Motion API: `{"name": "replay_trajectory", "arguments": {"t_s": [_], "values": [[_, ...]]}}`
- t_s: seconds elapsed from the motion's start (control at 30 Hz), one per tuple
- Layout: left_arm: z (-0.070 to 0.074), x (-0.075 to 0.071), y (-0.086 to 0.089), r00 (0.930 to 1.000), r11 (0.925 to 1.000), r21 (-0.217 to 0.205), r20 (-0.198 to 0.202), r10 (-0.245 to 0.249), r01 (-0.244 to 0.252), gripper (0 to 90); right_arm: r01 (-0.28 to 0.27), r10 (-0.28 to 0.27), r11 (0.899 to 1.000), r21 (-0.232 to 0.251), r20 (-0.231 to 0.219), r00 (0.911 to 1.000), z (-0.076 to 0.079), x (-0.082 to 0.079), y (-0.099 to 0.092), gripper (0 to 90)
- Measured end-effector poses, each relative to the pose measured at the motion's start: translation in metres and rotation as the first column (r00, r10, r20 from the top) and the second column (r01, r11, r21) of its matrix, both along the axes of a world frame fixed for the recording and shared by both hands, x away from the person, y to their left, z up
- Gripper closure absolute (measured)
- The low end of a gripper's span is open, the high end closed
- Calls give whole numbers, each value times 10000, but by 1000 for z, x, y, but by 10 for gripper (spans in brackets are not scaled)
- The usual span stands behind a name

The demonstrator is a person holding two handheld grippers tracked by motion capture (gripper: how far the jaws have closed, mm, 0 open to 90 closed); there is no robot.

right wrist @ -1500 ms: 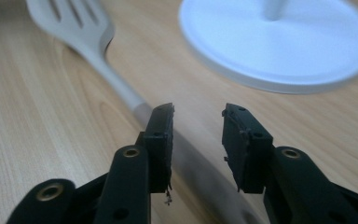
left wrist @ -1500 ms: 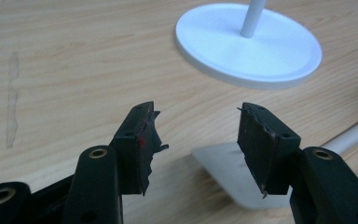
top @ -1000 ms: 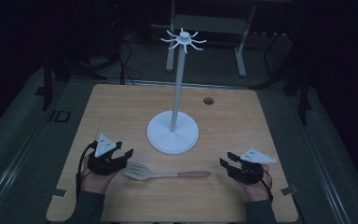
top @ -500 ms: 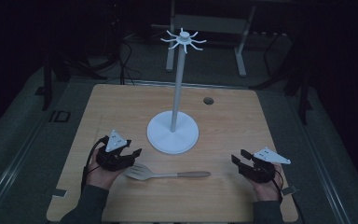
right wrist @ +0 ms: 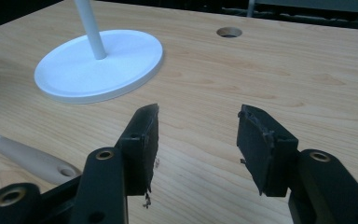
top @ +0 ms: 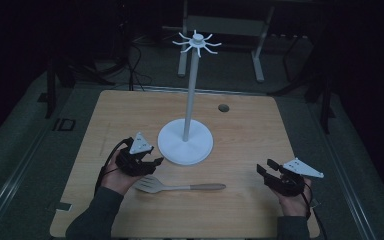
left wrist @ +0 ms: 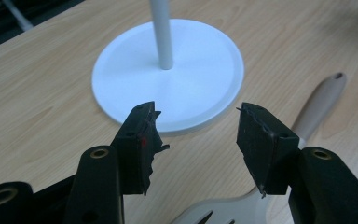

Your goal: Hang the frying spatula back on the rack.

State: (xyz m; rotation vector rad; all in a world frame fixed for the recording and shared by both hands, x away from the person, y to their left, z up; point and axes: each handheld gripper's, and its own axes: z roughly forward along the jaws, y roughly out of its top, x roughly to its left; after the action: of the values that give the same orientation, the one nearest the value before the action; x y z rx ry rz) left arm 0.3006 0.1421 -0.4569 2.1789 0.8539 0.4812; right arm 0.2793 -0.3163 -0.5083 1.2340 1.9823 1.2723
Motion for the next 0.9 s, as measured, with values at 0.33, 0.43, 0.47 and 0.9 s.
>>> {"name": "replay_trajectory", "arguments": {"t_s": [0.33, 0.43, 0.47, 0.9], "values": [[4, 10, -20, 9955, 9932, 781, -462, -825, 859, 499, 223, -224, 9997, 67, 61, 9997, 2, -2, -7, 475], [5, 12, -25, 9936, 9904, 924, -570, -973, 1023, 519, 321, -322, 9994, 87, 141, 9994, 3, -2, -10, 472], [5, 13, -27, 9932, 9893, 1003, -588, -1009, 1064, 520, 361, -362, 9993, 102, 155, 9992, 4, -3, -11, 471], [-2, 19, -49, 9813, 9700, 1701, -1133, -1559, 1738, 518, 625, -631, 9976, 284, 190, 9978, 4, -5, -18, 473]]}}
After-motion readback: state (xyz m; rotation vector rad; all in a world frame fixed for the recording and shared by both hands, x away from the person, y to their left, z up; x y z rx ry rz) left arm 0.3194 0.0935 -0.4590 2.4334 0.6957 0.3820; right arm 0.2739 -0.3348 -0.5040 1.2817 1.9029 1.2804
